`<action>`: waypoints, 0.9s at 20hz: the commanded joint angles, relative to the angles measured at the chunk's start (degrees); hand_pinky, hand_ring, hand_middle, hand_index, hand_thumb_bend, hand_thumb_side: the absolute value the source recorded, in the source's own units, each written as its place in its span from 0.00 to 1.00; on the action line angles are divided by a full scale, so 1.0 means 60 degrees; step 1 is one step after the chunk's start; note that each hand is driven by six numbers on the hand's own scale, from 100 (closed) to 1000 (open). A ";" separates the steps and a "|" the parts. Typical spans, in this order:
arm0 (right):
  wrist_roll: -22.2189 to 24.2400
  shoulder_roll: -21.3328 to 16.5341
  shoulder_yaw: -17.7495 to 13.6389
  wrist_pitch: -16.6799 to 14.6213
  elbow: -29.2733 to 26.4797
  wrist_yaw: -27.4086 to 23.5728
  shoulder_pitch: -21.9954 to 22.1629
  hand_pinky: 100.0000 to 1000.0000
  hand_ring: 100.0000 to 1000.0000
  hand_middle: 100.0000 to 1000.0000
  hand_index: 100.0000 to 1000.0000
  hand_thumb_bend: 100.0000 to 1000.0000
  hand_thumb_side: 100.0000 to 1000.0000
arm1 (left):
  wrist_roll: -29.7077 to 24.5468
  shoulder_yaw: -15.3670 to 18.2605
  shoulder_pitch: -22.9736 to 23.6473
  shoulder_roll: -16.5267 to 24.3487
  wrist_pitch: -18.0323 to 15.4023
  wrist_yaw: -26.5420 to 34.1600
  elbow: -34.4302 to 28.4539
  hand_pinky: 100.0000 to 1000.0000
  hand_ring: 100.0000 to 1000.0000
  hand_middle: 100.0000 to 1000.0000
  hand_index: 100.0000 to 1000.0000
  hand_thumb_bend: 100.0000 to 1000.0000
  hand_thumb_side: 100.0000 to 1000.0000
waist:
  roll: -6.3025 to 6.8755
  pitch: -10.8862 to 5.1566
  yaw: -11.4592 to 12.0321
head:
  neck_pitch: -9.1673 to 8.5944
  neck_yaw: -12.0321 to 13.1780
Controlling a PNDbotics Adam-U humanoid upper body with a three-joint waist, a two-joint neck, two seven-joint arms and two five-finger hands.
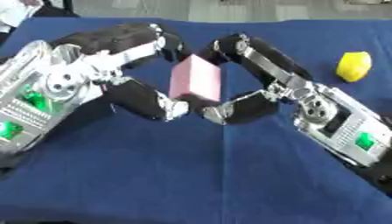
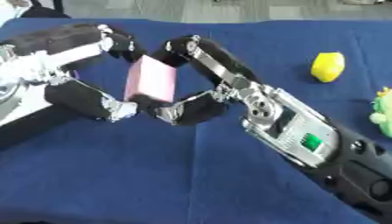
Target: Pick up the objects with one hand, pass them to the other hand, and then place them into the box on the other side of the table.
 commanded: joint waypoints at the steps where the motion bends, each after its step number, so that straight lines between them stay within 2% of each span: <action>1: 0.0035 -0.0122 -0.0017 -0.0020 -0.0201 0.0061 -0.0089 0.76 0.61 0.39 0.49 0.02 0.00 | 0.0178 0.0160 -0.0170 0.0121 0.0052 -0.0019 -0.0052 0.75 0.68 0.61 0.67 0.12 0.32 | 0.0122 -0.0235 -0.0004 | -0.0014 0.0008; 6: 0.0026 -0.0119 -0.0021 0.0049 -0.0201 0.0123 -0.0065 0.76 0.62 0.40 0.51 0.09 0.00 | 0.0171 0.0158 -0.0165 0.0110 0.0124 -0.0106 -0.0059 0.72 0.62 0.52 0.58 0.05 0.24 | 0.0119 -0.0225 -0.0003 | -0.0014 0.0016; 9: 0.0013 -0.0116 -0.0032 0.0081 -0.0201 0.0175 -0.0051 0.76 0.63 0.41 0.52 0.16 0.00 | 0.0149 0.0158 -0.0153 0.0097 0.0177 -0.0136 -0.0054 0.70 0.58 0.48 0.50 0.00 0.15 | 0.0114 -0.0220 -0.0004 | -0.0014 0.0017; 12: -0.0033 -0.0120 -0.0038 0.0095 -0.0201 0.0238 -0.0037 0.75 0.64 0.43 0.54 0.28 0.00 | 0.0116 0.0156 -0.0149 0.0090 0.0218 -0.0158 -0.0060 0.70 0.57 0.44 0.45 0.00 0.10 | 0.0109 -0.0222 -0.0008 | -0.0014 0.0019; 15: -0.0055 -0.0131 -0.0035 0.0162 -0.0201 0.0317 -0.0024 0.75 0.67 0.47 0.58 0.45 0.00 | 0.0062 0.0157 -0.0142 0.0092 0.0259 -0.0198 -0.0073 0.69 0.56 0.42 0.41 0.00 0.08 | 0.0107 -0.0226 -0.0012 | -0.0014 0.0019; 18: -0.0063 -0.0140 -0.0044 0.0263 -0.0201 0.0459 -0.0018 0.76 0.70 0.51 0.63 0.54 0.01 | -0.0024 0.0167 -0.0140 0.0101 0.0270 -0.0272 -0.0101 0.68 0.55 0.41 0.38 0.04 0.05 | 0.0106 -0.0230 -0.0013 | -0.0014 0.0025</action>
